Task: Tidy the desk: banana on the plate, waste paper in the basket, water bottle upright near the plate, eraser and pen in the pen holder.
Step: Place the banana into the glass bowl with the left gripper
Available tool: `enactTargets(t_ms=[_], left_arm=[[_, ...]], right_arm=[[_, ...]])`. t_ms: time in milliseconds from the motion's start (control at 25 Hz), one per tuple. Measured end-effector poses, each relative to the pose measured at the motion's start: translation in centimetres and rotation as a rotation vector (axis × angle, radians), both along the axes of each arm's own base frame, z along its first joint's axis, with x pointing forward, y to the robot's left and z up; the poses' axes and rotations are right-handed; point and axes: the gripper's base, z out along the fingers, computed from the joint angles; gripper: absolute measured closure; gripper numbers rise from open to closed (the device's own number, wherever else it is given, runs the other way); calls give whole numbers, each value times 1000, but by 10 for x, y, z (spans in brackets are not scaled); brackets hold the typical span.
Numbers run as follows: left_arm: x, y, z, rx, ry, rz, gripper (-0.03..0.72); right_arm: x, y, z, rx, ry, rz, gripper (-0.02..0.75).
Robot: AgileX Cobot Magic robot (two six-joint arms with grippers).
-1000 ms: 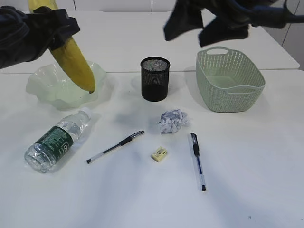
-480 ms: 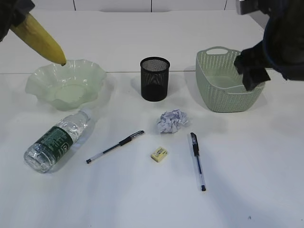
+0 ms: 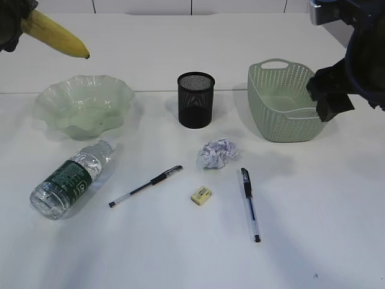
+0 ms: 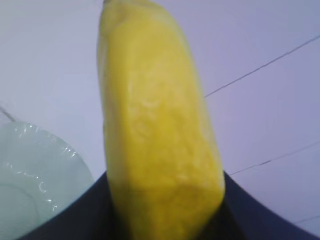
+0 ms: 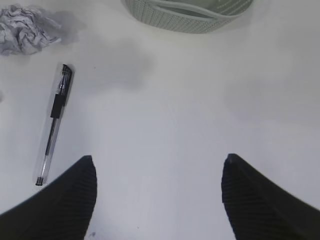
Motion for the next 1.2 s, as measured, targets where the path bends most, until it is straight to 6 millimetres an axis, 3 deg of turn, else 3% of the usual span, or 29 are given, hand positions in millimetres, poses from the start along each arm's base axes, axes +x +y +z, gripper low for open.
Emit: enactTargets(t_ms=[200, 440, 800, 1200], left_arm=[[40, 5, -24, -126, 53, 23, 386], [67, 0, -58, -209, 116, 28, 386], [94, 12, -109, -378, 152, 68, 386], [104, 14, -134, -334, 177, 26, 386]], right_arm=[[-13, -6, 13, 0, -6, -16, 162], [-20, -9, 20, -1, -5, -25, 162], [-22, -10, 19, -8, 13, -33, 163], [-22, -10, 19, -11, 18, -35, 163]])
